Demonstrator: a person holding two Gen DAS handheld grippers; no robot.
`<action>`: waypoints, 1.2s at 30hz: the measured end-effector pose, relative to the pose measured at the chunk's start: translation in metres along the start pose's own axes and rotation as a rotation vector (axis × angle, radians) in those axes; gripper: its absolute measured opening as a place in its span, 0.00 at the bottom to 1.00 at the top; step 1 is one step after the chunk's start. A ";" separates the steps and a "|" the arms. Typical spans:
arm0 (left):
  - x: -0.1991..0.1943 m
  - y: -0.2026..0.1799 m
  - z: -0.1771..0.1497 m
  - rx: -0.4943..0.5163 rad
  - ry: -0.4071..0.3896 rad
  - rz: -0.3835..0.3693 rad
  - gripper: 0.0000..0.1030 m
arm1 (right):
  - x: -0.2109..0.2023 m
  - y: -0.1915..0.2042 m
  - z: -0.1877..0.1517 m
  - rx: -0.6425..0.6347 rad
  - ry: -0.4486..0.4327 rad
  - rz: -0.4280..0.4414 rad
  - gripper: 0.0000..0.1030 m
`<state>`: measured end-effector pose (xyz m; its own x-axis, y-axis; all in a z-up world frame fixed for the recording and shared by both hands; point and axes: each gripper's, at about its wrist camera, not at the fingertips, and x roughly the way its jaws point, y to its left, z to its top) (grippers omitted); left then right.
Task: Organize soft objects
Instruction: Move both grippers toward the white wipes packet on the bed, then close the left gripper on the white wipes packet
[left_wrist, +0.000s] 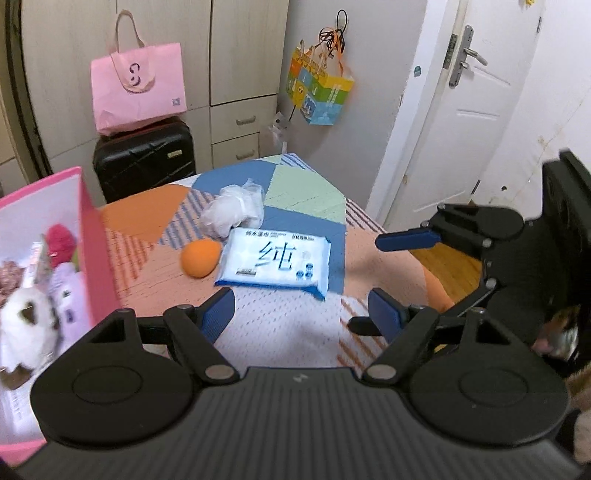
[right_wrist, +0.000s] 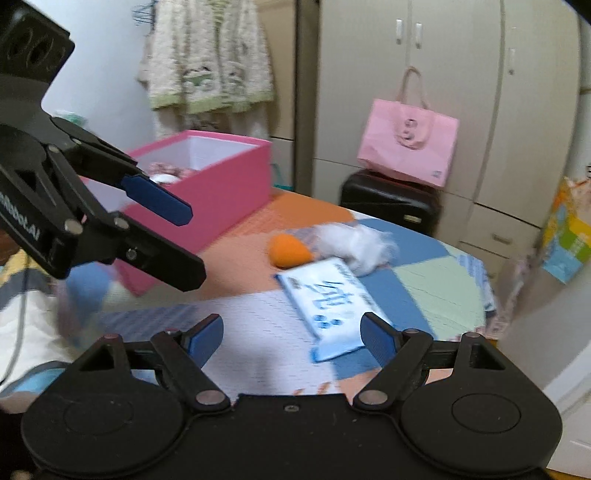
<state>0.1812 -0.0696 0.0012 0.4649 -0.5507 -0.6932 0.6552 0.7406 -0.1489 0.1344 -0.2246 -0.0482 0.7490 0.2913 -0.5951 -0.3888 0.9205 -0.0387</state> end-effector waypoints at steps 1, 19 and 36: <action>0.009 0.001 0.002 -0.016 0.003 0.002 0.76 | 0.004 -0.001 -0.002 -0.002 -0.003 -0.021 0.82; 0.110 0.030 0.011 -0.164 0.001 0.087 0.75 | 0.081 -0.020 -0.019 -0.022 -0.020 -0.127 0.83; 0.126 0.034 0.010 -0.152 -0.011 0.120 0.73 | 0.089 -0.035 -0.028 0.034 0.029 -0.104 0.87</action>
<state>0.2676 -0.1174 -0.0842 0.5409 -0.4586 -0.7051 0.4977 0.8503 -0.1712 0.1994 -0.2387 -0.1225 0.7684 0.1864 -0.6122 -0.2909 0.9538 -0.0747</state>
